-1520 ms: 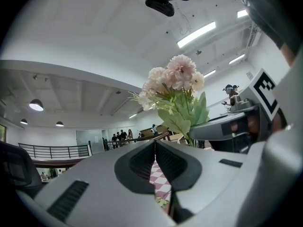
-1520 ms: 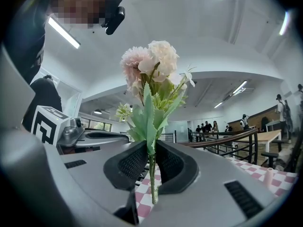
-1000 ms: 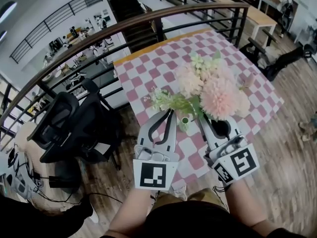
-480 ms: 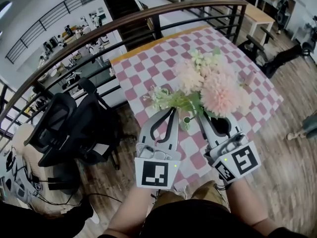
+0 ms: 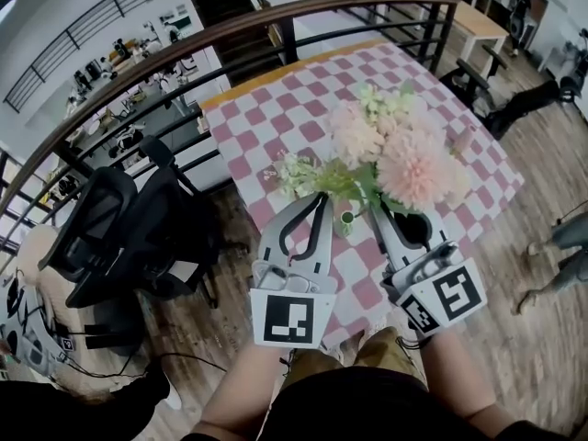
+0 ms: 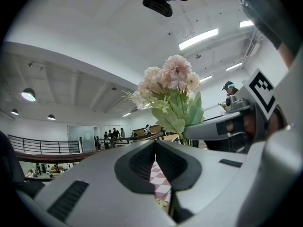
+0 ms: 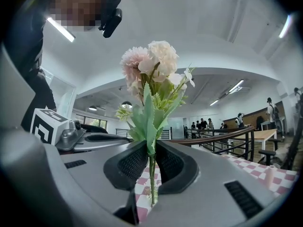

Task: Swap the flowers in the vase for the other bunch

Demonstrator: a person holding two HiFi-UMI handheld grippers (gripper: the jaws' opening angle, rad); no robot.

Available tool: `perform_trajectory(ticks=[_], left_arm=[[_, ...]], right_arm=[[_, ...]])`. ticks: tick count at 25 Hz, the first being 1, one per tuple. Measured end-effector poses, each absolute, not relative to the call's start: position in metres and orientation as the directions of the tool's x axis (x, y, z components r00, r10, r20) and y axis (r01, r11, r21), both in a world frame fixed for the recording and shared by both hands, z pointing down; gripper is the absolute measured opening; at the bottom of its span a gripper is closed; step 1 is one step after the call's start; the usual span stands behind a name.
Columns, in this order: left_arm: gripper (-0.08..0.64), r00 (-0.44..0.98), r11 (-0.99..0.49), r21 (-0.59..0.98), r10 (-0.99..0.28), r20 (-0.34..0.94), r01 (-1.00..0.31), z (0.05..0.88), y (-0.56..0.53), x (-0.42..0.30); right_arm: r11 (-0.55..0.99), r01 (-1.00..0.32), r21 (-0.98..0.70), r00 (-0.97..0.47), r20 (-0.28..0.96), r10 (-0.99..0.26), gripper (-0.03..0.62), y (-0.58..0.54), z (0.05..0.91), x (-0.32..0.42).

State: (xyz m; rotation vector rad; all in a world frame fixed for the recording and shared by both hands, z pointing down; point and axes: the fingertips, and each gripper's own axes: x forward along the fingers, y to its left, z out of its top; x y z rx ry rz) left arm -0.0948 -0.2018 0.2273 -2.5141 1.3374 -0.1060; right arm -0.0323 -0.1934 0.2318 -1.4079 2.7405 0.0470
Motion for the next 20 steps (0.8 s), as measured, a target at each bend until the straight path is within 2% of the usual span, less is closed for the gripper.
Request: perform_trajectory(ticks=[20], left_arm=[[0.009,0.479,-0.463,-0.259,-0.878,0.0,-0.848,0.258,-0.226,-0.082]], right_arm=[[0.673,-0.739,-0.035,-0.672,-0.046,-0.739,0.063,-0.227,0.255,-0.019]])
